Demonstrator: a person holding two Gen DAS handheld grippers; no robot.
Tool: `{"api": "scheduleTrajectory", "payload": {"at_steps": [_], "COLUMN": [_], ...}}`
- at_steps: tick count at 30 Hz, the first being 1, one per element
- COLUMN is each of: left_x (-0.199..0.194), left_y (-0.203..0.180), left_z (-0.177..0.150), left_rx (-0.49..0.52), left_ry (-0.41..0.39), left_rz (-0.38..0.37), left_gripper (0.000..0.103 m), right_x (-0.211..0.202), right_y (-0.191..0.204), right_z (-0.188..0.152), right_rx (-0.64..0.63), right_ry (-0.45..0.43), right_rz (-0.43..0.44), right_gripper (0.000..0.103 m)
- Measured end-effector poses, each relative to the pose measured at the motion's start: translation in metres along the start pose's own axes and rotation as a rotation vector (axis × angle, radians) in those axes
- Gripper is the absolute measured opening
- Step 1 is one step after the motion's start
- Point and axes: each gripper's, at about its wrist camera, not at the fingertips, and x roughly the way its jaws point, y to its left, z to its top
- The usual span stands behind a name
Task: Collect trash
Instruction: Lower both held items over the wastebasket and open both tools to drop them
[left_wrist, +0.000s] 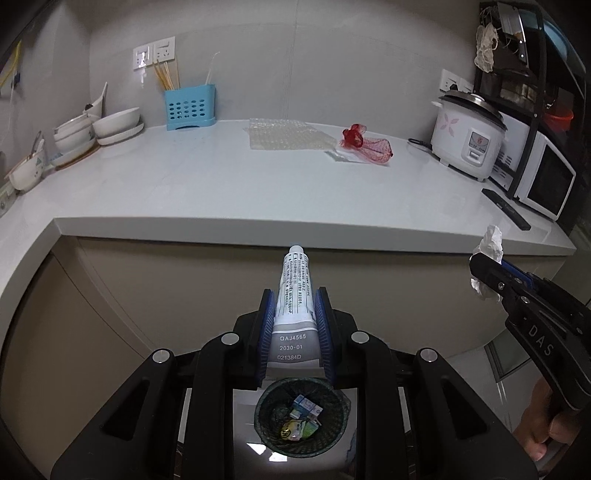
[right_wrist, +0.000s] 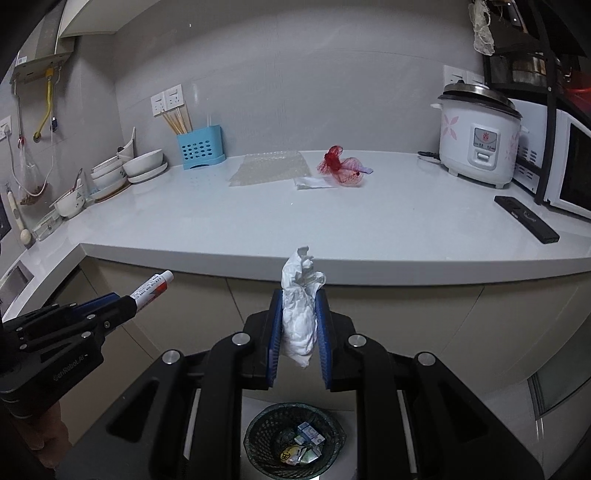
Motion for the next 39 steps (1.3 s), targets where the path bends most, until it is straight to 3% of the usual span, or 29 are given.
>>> {"api": "scheduleTrajectory", "payload": {"at_steps": [10, 20, 29, 39], "left_x": [0.050, 0.145, 0.213, 0.296], "left_y": [0.013, 0.021, 0.023, 0.031], "left_z": [-0.075, -0.160, -0.211, -0.273], "left_rx": [0.010, -0.011, -0.014, -0.014], "left_ry": [0.077, 0.226, 0.316, 0.492], "left_rz": [0.005, -0.033, -0.057, -0.065], "left_gripper": [0.022, 0.022, 0.022, 0.022], "right_x": [0.029, 0.108, 0.178, 0.250], "right_y": [0.015, 0.014, 0.004, -0.002], "right_z": [-0.079, -0.165, -0.236, -0.291], "right_rx": [-0.024, -0.007, 0.032, 0.027], "right_ry": [0.024, 0.208, 0.377, 0.548], "right_rz": [-0.006, -0.048, -0.067, -0.070], "right_gripper": [0.016, 0.016, 0.016, 0.016]}}
